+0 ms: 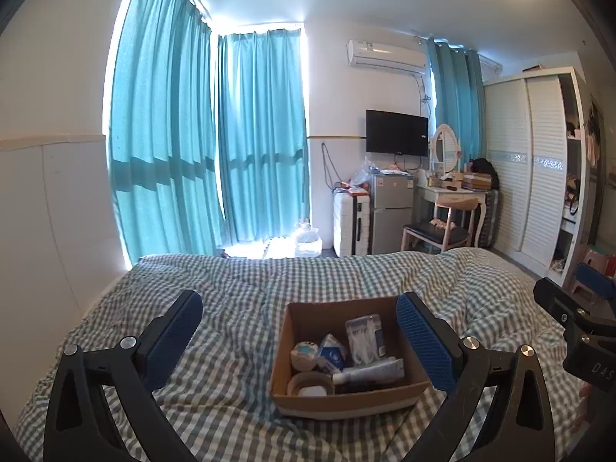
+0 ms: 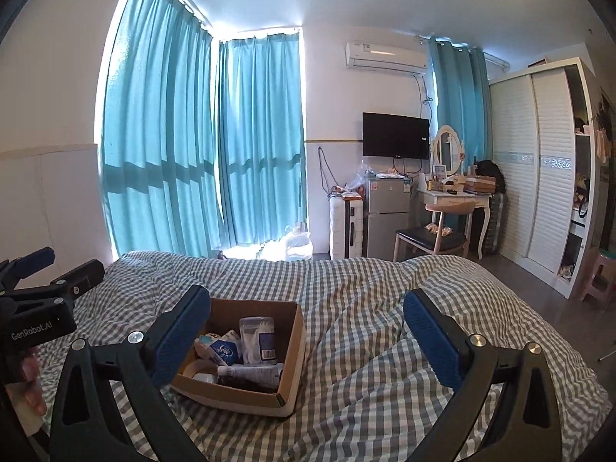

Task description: Organize objects

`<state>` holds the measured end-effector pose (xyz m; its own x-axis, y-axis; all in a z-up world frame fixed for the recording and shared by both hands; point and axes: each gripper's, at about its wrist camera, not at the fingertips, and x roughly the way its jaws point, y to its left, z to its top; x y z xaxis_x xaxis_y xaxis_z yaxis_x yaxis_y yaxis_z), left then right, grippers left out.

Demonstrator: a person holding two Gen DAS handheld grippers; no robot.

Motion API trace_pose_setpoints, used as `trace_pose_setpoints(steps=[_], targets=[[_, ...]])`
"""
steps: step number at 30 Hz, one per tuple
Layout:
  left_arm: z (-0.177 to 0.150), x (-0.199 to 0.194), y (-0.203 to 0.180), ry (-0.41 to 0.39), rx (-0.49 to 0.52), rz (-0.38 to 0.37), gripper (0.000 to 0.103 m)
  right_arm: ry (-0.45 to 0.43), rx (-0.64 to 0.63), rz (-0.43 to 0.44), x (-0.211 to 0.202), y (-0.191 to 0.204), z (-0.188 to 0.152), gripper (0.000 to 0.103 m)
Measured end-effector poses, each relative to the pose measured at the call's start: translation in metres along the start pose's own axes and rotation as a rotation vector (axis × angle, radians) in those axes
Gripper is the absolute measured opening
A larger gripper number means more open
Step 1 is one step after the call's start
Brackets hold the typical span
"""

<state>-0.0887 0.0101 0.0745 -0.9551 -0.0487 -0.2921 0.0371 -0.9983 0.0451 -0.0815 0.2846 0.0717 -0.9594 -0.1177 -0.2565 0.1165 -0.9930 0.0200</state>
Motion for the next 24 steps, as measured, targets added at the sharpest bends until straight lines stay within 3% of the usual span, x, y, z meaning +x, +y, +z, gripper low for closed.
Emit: trace_pose_setpoints(steps=[7, 12, 17, 24], targets=[[-0.035, -0.017, -0.005, -0.028, -0.021, 0.042, 0.103, -0.019, -0.03, -0.015, -0.004, 0.0, -0.027, 0.101], [-0.056, -0.015, -0.005, 0.006, -0.031, 0.043, 0.103, -0.03, -0.091, -0.001, -0.008, 0.012, -0.045, 0.101], [-0.076, -0.011, 0.003, 0.053, -0.032, 0.061, 0.103, -0.009, -0.065, 0.025, -0.004, 0.015, -0.066, 0.101], [-0.086, -0.007, 0.016, 0.096, -0.08, 0.052, 0.103, 0.014, -0.073, 0.02, 0.002, 0.019, -0.071, 0.101]])
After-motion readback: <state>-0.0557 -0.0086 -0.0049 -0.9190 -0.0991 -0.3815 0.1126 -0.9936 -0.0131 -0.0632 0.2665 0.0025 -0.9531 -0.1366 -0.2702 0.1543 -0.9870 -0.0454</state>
